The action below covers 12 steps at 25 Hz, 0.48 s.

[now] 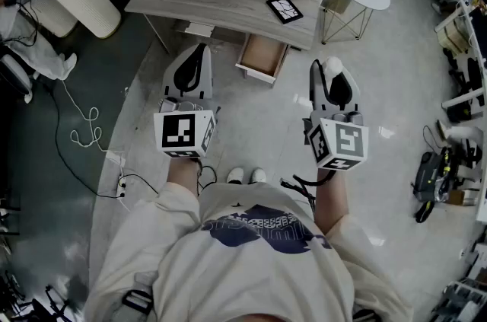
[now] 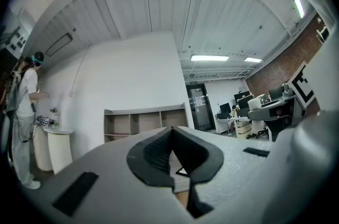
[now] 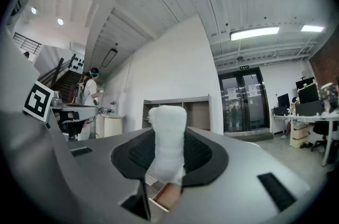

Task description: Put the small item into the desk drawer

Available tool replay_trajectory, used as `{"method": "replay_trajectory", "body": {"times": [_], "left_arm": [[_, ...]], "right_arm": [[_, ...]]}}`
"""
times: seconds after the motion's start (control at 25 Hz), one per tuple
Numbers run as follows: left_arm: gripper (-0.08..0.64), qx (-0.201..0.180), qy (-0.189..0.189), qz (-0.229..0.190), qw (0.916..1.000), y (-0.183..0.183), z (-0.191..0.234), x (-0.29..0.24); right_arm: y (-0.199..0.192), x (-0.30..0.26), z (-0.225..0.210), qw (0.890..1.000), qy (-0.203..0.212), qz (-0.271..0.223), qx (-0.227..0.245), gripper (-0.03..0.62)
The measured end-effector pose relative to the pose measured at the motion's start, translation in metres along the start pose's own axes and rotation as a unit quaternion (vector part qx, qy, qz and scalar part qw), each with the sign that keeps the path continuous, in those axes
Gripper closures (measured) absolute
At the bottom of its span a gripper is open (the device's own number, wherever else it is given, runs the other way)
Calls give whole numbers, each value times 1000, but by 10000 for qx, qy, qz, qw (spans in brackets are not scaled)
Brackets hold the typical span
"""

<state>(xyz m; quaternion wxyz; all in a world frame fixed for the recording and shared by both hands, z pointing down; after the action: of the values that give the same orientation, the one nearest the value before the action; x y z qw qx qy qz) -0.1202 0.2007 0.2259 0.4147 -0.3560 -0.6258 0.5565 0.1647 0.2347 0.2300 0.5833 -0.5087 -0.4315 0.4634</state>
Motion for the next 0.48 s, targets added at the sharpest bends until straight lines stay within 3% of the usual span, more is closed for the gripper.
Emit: {"method": "replay_trajectory", "body": {"times": [0.48], "left_arm": [[552, 23, 16, -6, 10000, 0, 1, -2]], "right_arm": [[3, 0, -1, 9999, -35, -20, 102, 466]]}}
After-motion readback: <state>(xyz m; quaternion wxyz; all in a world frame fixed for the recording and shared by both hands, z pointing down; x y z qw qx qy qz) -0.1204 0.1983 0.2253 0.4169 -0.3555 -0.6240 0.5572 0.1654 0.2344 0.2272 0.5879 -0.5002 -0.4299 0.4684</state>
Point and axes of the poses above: the fingertips, and each gripper's own axes: x backward along the fingers, z to its left, y out of its top, the point moved 10 cm from there along x, backward along the fingers, and after that the axes turned 5 degrees about x, right-handed, at the moved point
